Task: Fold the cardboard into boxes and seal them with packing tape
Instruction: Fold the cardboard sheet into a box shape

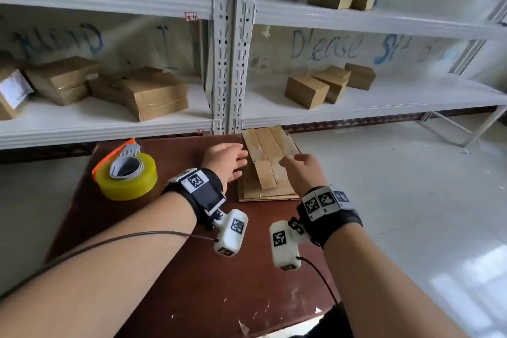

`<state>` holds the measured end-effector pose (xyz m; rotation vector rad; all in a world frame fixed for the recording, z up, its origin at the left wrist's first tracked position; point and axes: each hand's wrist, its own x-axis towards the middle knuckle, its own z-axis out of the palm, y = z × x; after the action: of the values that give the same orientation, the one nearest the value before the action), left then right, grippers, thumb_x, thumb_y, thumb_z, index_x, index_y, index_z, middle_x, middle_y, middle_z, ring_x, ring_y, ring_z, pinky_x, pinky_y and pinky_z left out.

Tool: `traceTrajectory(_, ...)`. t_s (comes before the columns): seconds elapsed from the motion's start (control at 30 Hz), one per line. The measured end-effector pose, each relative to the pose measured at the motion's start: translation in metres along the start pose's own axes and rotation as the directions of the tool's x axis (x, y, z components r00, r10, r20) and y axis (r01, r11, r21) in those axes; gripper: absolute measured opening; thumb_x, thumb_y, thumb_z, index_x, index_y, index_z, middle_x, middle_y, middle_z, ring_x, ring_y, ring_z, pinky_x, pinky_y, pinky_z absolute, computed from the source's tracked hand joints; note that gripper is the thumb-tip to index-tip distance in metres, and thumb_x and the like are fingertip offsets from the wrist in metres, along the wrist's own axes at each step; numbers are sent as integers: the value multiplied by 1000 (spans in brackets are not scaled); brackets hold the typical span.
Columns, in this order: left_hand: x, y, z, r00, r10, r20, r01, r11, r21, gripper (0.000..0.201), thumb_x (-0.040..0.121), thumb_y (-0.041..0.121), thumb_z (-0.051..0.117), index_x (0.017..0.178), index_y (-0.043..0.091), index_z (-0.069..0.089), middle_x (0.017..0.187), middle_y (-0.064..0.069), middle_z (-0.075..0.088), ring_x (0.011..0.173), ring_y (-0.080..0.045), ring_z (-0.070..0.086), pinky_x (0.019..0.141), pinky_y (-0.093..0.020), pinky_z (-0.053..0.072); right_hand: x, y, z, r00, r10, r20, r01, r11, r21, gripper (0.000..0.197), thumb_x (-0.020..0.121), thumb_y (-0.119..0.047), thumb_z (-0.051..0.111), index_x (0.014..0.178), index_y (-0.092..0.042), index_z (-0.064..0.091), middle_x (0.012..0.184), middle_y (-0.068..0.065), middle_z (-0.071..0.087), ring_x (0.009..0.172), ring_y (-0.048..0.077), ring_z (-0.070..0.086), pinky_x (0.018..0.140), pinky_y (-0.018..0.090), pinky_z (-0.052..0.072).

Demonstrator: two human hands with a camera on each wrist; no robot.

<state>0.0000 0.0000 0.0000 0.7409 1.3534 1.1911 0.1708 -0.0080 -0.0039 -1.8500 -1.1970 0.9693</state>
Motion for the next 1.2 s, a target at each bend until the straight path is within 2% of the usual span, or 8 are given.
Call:
traceTrajectory(0.1,17,-11,20,990,-134,-33,129,986,-107,20,104,18,52,115,13,67,106,-4,74,98,-21,69,77,-34,53,17,11,-4,1000,0,-8,0,999,41,79,65,-53,64,132,-11,61,98,2,63,91,22,58,82,38,50)
traceTrajectory(0.27,43,-32,38,955,-250,-161,220,958,-184,15,96,11,54,105,7,65,106,-8,72,101,-24,68,70,-36,54,33,33,-26,999,29,-13,-29,1000,11,56,93,-29,68,142,-7,52,98,-2,61,80,10,56,65,26,40)
traceTrajectory(0.4,60,-54,41,939,-237,-249,212,969,-125,29,88,12,57,114,2,66,105,-12,72,91,-31,70,90,-47,59,45,48,-33,999,43,18,-44,998,45,56,97,-25,66,146,-6,48,127,8,59,108,22,55,77,23,40)
traceTrajectory(0.57,52,-57,46,965,-229,-128,220,973,-75,14,93,16,67,103,7,69,106,-11,73,102,-29,71,71,-36,58,54,54,-15,996,33,88,-33,999,0,37,92,-28,70,119,-3,66,102,6,70,89,20,64,65,27,42)
traceTrajectory(0.7,51,-55,48,969,-214,-121,215,977,-2,34,82,14,86,108,0,71,98,-13,71,86,-27,68,91,-47,61,52,46,-17,997,16,77,-13,999,-40,30,92,-26,66,111,-4,67,85,2,66,75,15,60,61,28,40)
traceTrajectory(0.87,46,-48,46,988,-146,-53,148,988,34,61,73,9,92,127,5,64,115,-11,72,109,-26,69,100,-47,57,43,37,-29,1000,2,9,-2,998,-62,24,90,-22,61,96,-1,71,67,2,62,56,16,52,51,25,38)
traceTrajectory(1.0,63,-55,26,997,-76,31,74,995,72,114,28,42,107,129,11,66,123,-9,74,111,-26,72,97,-48,58,32,28,-29,1000,-4,-16,4,1000,12,28,91,-34,60,92,-8,70,85,12,76,78,26,73,79,46,63)
traceTrajectory(1.2,2,-11,-9,987,24,158,-39,995,92,37,82,-1,82,115,11,69,105,-8,79,96,-20,75,81,-37,62,7,8,-6,995,-92,-33,93,995,33,52,95,-65,52,85,-15,64,86,7,73,86,29,72,85,48,60)
